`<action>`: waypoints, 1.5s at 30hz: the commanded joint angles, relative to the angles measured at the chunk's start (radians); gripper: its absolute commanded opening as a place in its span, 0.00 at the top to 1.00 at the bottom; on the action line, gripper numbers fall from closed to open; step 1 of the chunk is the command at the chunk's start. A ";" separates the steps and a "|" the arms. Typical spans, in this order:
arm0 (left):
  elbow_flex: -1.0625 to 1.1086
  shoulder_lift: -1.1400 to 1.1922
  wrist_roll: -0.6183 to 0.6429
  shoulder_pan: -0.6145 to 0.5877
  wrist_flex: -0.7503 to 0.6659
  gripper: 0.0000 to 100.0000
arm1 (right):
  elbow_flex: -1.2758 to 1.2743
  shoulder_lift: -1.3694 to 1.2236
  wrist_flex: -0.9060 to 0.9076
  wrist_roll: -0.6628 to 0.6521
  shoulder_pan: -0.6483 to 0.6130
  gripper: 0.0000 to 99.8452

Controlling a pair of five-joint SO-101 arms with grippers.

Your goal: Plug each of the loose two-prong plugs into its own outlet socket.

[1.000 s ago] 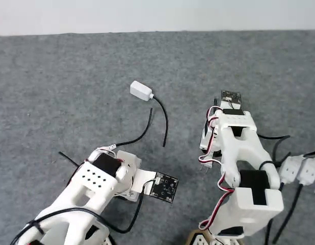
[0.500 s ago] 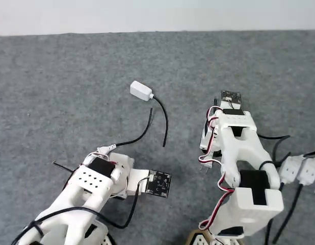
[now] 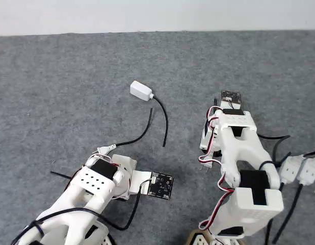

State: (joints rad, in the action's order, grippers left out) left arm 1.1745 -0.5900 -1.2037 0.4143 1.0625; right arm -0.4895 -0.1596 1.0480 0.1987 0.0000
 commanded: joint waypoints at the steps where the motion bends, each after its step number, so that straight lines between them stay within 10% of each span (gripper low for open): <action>1: -0.008 -0.012 0.097 0.012 -0.009 0.80 | 0.044 0.002 -0.030 -0.018 -0.025 0.99; 11: 0.021 -0.011 0.358 0.011 -0.098 0.82 | 0.044 0.001 -0.030 -0.018 -0.025 0.99; 26: 0.019 -0.011 0.373 0.014 -0.011 0.97 | 0.044 0.001 -0.030 -0.018 -0.027 0.99; 33: -0.042 -0.020 0.437 -0.015 0.035 0.70 | 0.044 0.001 -0.030 -0.038 -0.047 0.99; 45: -0.171 -0.003 0.259 -0.160 -0.003 0.73 | 0.038 0.001 -0.031 -0.046 -0.047 0.99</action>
State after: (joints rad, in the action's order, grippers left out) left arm 1.0426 -0.5961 -0.9275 0.2700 1.0932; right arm -0.4895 -0.1596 1.0449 0.1665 -0.0107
